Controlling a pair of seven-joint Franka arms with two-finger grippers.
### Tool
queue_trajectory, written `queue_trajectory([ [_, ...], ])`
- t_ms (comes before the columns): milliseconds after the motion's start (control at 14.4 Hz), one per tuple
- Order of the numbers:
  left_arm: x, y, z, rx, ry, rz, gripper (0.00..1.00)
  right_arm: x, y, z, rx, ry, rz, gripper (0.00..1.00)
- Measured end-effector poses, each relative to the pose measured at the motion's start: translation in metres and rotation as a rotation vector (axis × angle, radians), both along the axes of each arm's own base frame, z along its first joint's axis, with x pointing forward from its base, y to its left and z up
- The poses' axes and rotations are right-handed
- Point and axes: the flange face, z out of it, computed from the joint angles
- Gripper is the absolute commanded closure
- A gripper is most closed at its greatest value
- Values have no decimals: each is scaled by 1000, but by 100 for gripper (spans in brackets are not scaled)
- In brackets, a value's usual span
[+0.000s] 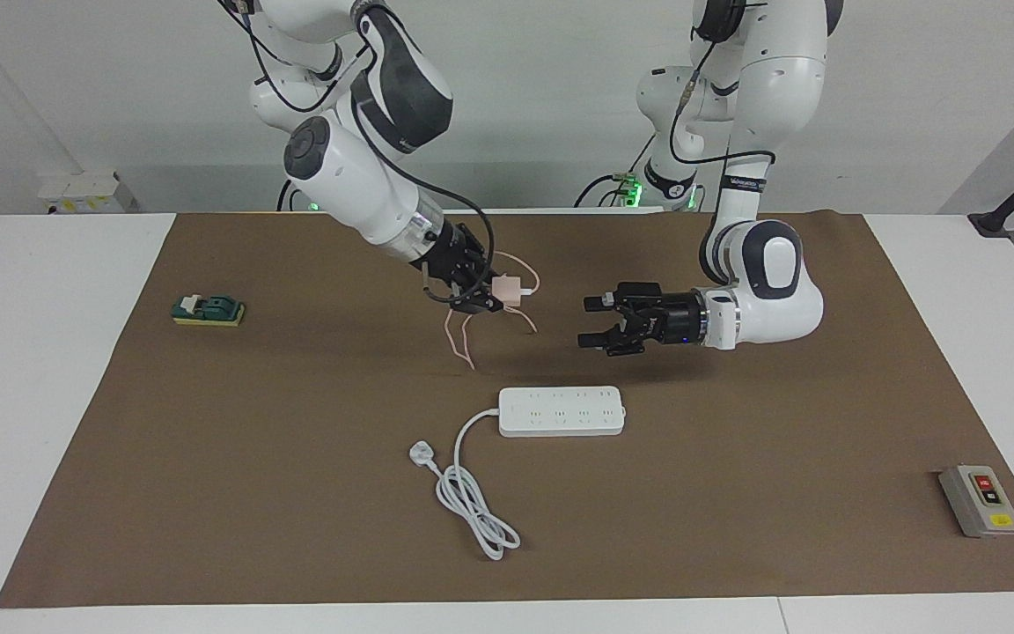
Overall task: Plug charger into power strip
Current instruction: 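Lift the charger with the right gripper while the left gripper grasps the strip, then align the charger prongs with a strip socket using the right gripper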
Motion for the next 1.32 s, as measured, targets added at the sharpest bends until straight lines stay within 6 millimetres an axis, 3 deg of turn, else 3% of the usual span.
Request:
queue_trajectory([
  [278, 0, 1, 0, 1, 17, 1, 0, -1, 5, 0, 0, -5, -5, 100],
  [695, -2, 1, -4, 3, 34, 1, 0, 15, 6, -10, -1, -32, -35, 100],
  [973, -3, 0, -5, 3, 35, -1, 0, 36, 23, -13, 5, -54, -25, 100],
  [1321, -6, -7, -6, 5, 37, -11, 0, 30, 60, -42, -11, -24, 28, 100],
])
